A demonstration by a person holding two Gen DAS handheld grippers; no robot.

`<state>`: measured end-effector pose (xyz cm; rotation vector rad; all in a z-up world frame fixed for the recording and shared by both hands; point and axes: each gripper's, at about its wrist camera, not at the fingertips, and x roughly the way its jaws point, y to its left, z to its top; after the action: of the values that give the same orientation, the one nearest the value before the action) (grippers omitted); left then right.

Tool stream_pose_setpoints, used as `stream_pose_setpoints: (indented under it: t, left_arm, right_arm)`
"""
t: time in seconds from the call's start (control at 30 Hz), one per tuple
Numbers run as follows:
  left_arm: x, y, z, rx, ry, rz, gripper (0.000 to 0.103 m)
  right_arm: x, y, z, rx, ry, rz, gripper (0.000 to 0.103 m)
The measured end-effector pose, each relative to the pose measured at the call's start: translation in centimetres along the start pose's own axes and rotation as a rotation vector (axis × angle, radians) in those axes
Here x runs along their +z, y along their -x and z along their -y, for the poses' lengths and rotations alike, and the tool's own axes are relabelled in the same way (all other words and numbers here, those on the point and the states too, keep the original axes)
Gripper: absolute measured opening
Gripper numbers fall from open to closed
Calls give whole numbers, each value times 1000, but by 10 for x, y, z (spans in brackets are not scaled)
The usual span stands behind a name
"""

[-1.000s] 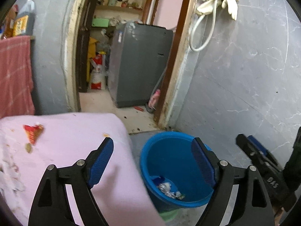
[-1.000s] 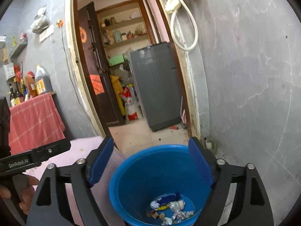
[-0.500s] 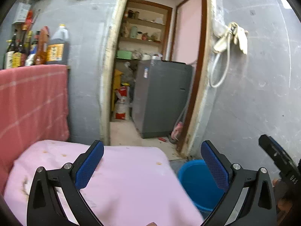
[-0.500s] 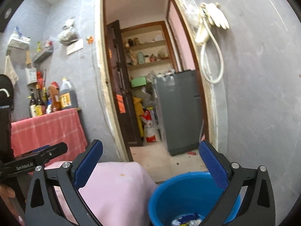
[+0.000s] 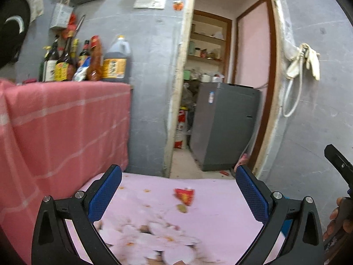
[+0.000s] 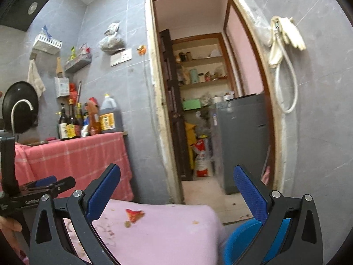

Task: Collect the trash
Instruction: 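Move both open tools back over the red wrapper on the pink sheet, then grasp the red printed wrapper with the right tool while the left tool grasps the brown scrap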

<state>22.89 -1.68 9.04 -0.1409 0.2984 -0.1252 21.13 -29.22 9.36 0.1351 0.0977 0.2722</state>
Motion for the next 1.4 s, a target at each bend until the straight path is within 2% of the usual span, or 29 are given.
stream_pose_setpoints:
  t: [0.27,0.43,0.63,0.73,0.9,1.07,1.13,1.27,1.33,1.4]
  left_arm:
    - [-22,-26,-49,59,62,-101,101]
    - [-31,-50,-65,130,70,-178,101]
    - [-44,-69,-80,217,76,-258,101]
    - [-50,-78,-90,253,97,-302,101]
    - [-56,-83,-99,287,114,-345,101]
    - [-58,-86,-101,280,120,-364,101]
    - [-57,-89,-100,274,117,-370,101]
    - [-57,-94,-95,247,110,-383,101]
    - [-57,-95,-91,235,102,-388,101]
    - [-56,-97,-86,216,90,-394,101]
  right_arm:
    - [-21,-56,-15,86,26,-160,103]
    - [-40,-95,-18,120,25,-279,103]
    - [-67,-149,-24,145,15,-473,103]
    - [-81,-174,-30,163,3,-569,99]
    - [-104,-212,-42,210,-13,-725,84]
    - [-121,-237,-50,247,-50,-815,72]
    - [-124,-243,-52,252,-53,-834,69]
    - [-126,-249,-51,251,-64,-851,47]
    - [-126,-251,-47,260,-90,-853,41]
    - [-125,-249,-41,264,-110,-852,31]
